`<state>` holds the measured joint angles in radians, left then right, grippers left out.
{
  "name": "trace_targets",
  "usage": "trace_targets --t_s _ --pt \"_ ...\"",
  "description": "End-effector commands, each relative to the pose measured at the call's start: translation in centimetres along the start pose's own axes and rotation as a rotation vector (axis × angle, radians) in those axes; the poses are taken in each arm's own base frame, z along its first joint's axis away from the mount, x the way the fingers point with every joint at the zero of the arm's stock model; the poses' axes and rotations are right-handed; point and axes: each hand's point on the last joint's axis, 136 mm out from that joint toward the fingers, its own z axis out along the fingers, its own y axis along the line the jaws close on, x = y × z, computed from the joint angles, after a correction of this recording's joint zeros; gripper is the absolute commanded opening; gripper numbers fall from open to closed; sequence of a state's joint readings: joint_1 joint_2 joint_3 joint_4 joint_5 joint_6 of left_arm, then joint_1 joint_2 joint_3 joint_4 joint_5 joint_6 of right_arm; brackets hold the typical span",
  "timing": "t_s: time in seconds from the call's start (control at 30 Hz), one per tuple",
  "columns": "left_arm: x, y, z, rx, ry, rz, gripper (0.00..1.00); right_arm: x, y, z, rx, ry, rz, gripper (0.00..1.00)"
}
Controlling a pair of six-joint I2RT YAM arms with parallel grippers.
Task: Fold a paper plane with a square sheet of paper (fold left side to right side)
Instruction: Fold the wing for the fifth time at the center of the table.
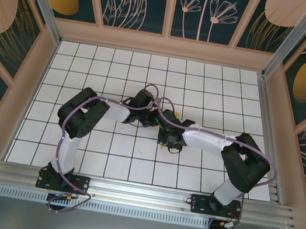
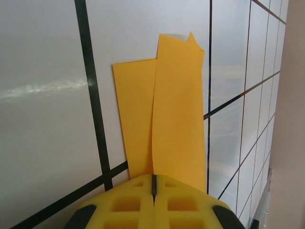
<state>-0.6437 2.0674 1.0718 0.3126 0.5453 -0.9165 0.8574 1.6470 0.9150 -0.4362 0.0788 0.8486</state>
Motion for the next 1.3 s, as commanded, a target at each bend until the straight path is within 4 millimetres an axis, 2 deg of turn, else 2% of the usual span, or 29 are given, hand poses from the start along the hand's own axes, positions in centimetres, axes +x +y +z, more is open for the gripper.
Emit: trace_targets --t_s 0.0,0.2,0.43,0.73,1.0,1.27 --pt "-0.7 0.5 0.4 -0.005 -0.012 0.022 0.00 0.2 0.4 0.0 0.012 0.013 -0.006 0.15" --pt "-0.9 0.5 0.5 -0.013 -0.015 0.025 0.00 0.9 -0.1 0.3 0.044 0.031 -0.018 0.11" --pt "-1.2 0.5 0.5 -0.016 -0.018 0.026 0.00 1.9 -1.2 0.4 0.117 0.049 -0.053 0.13" --pt "-1.2 0.5 0.5 -0.014 -0.018 0.028 0.00 1.1 0.3 -1.3 0.055 0.012 -0.039 0.17" --pt "-1.2 0.6 0.5 -0.015 -0.016 0.027 0.00 2.1 -0.5 -0.5 0.092 0.040 -0.045 0.16" --pt "-2.0 0.4 0.3 -0.025 -0.024 0.052 0.00 2.7 -1.4 -0.3 0.127 0.055 -0.056 0.13"
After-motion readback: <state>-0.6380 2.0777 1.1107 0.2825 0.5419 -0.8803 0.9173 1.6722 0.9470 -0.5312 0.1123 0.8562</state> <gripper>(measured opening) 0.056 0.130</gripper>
